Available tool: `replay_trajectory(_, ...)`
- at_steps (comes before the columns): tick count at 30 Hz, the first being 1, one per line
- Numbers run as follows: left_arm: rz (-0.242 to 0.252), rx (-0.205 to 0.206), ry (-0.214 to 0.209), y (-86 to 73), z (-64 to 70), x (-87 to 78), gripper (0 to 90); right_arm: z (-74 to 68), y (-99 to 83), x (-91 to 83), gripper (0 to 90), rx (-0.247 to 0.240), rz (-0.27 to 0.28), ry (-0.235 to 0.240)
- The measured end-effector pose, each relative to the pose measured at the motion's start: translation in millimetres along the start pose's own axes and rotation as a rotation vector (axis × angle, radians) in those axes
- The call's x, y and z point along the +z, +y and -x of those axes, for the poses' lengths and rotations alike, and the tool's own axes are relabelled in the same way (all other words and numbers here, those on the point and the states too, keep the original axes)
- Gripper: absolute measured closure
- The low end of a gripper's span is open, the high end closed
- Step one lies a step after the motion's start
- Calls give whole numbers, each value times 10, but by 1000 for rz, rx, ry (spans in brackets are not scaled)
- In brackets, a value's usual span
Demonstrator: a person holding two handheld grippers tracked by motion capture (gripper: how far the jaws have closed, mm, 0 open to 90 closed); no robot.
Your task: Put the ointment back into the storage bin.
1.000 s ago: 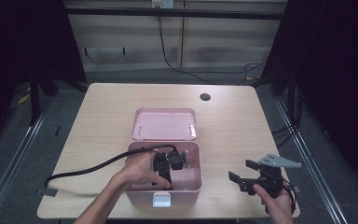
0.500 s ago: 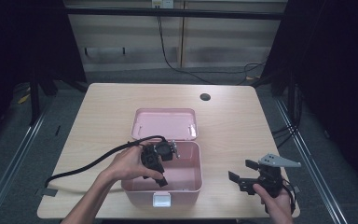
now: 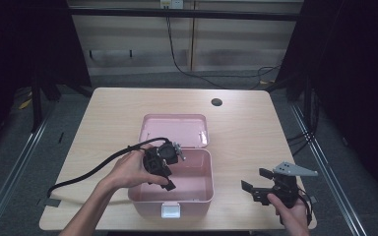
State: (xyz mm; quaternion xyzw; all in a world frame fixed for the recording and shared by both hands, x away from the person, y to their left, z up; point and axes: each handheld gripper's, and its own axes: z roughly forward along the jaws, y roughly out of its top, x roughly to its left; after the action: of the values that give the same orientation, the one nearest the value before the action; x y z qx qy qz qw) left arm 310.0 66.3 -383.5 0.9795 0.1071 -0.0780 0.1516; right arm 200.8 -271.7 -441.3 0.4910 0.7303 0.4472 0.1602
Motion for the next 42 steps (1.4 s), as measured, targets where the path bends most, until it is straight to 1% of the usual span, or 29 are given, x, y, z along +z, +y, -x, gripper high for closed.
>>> replay_trajectory(2, 10, -4, 13, -11, 3, -41, 481, -2, 0, 0, 133, -1, -1, -2)
replay_trajectory(5, 29, -9, 23, -34, 16, -98, 480, 0, -1, -1, 133, 0, 0, 0)
replay_trajectory(8, 29, -9, 33, -56, 22, -150, 477, 0, -1, -1, 133, 0, 0, -1)
replay_trajectory(9, 34, -18, 33, -64, 33, -162, 470, -1, -1, -1, 133, -1, -1, 0)
replay_trajectory(10, 38, -9, 36, -71, 29, -179, 470, -1, -2, 2, 133, -3, -2, -1)
replay_trajectory(13, 50, -19, 39, -93, 35, -227, 467, -1, -2, 2, 133, 0, -6, -3)
replay_trajectory(14, 47, -20, 43, -95, 35, -253, 467, 0, -3, 2, 133, -2, -3, -2)
replay_trajectory(15, 56, -21, 50, -102, 35, -262, 465, -1, -3, -1, 133, 0, -5, -4)
replay_trajectory(16, 61, -32, 47, -109, 41, -284, 463, 0, -3, -1, 133, 0, -5, -4)
replay_trajectory(17, 56, -31, 47, -111, 40, -303, 462, 3, -3, 0, 133, -1, -3, -3)
replay_trajectory(19, 71, -31, 55, -124, 44, -328, 462, 2, -3, 1, 133, 0, -3, -8)
replay_trajectory(20, 65, -26, 54, -131, 41, -348, 463, 3, -3, 1, 133, 0, -5, -5)
replay_trajectory(21, 70, -35, 58, -140, 46, -358, 462, 1, -3, 0, 133, 1, -5, -4)
replay_trajectory(22, 82, -39, 62, -150, 46, -365, 457, -1, -3, -1, 133, 1, -6, -5)
replay_trajectory(23, 84, -39, 53, -156, 38, -383, 445, 1, -4, 0, 133, -1, -3, -3)
replay_trajectory(24, 90, -39, 58, -168, 35, -398, 439, 1, -4, 0, 133, 0, -4, -4)
replay_trajectory(26, 103, -49, 59, -197, 25, -422, 436, 3, -5, -1, 133, 0, -4, -5)
replay_trajectory(28, 108, -67, 57, -230, 4, -441, 415, 1, -4, -1, 133, 1, -4, -4)
replay_trajectory(30, 126, -73, 61, -263, -12, -471, 416, 2, -4, 1, 133, 0, -5, -6)
replay_trajectory(31, 131, -80, 54, -279, -15, -484, 416, 1, -3, 2, 133, 0, -4, -3)
replay_trajectory(33, 144, -80, 63, -300, -10, -515, 415, 0, -3, 2, 133, 0, -6, -5)
replay_trajectory(35, 158, -73, 51, -315, -1, -551, 414, 0, -3, 3, 133, 0, -6, -5)
replay_trajectory(36, 165, -77, 46, -325, 6, -572, 408, 0, -3, 3, 133, 0, -6, -5)
replay_trajectory(37, 166, -73, 52, -335, 3, -597, 404, -1, -3, 3, 133, 0, -6, -5)
replay_trajectory(38, 173, -81, 60, -349, 7, -618, 404, -1, -3, 2, 133, 1, -6, -5)
replay_trajectory(39, 173, -79, 67, -364, 2, -639, 404, -1, -4, 1, 133, 1, -6, -4)
replay_trajectory(40, 182, -90, 75, -379, 7, -652, 404, -1, -4, 1, 133, 1, -6, -4)
replay_trajectory(41, 182, -85, 82, -393, 4, -673, 403, 0, -4, 1, 133, 1, -6, -5)
replay_trajectory(42, 213, -106, 89, -406, 10, -682, 404, 0, -4, 2, 133, 2, -6, -4)
